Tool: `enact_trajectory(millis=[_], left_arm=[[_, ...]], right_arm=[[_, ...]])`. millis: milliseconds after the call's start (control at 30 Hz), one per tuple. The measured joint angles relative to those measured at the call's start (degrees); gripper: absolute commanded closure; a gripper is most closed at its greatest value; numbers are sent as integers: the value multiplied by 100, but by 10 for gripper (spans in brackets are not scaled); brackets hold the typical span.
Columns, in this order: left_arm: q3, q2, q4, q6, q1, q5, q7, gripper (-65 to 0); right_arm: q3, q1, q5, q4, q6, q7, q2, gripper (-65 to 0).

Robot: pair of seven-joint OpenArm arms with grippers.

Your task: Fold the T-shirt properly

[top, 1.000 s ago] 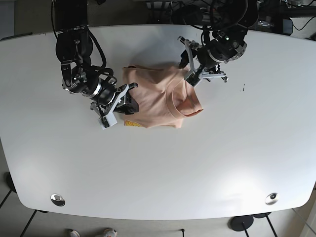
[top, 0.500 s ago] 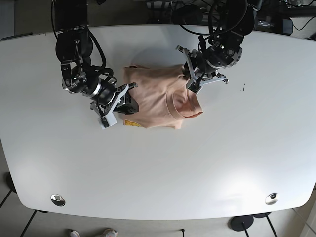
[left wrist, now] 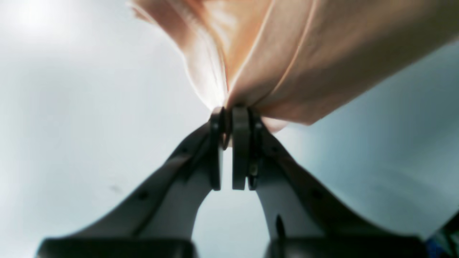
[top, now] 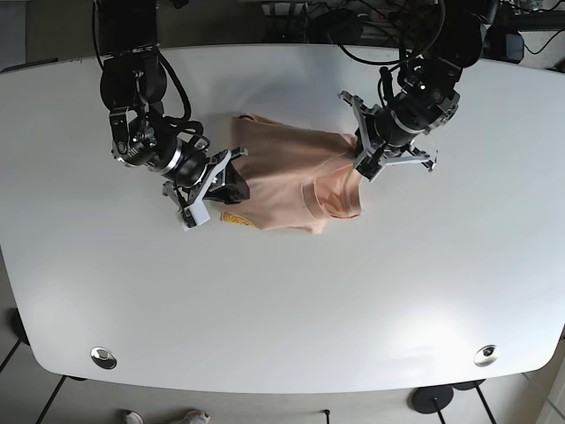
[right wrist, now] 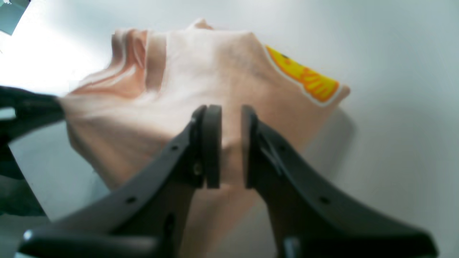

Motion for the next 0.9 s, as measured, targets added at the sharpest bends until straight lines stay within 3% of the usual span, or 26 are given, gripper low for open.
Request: enact_trajectory(millis=[100,267,300,367,400,500,567,700,767,867,900], left_arm=[[-7,-326,-107,-2,-140,-17,-9,0],[13,-363,-247,-7,-195,0,-7,-14],[13,-352,-247,-7,-223,2,-7,-67],[-31,-352,-249,20,-299,2,-9,-237],[-144,-317,-249,20,-289,-11,-11,-285],[-684,-50,-249,26,-289,26,-4,-385],[-1032,177,-249,17,-297,-2,-7,-428],[-1191,577,-205,2,-155,-2,-11,-393],[-1191,789,-116,-317,90,-2,-22,-351],[-1200,1150,-160,-857,247,4,44,-251],[-1215,1252,-201,-944,254,4,-63,-199]], right_arm=[[0,2,-2,0,-2,0,11,-87],[-26,11,-2,0,-2,0,11,-87],[-26,24,-2,0,-2,0,13,-90],[-39,205,-4,-2,-2,-13,-4,-90],[-37,291,-13,-31,2,7,-31,-90],[-39,546,-33,-505,-28,33,-155,-87],[-59,719,-474,-767,-26,-15,-173,-87],[-13,918,-1464,-778,-24,313,-326,-87],[-46,935,-1635,-988,37,577,-435,-87],[-48,968,-1845,-1652,295,841,-435,-87],[-37,970,-1869,-1923,518,1086,-396,-87]])
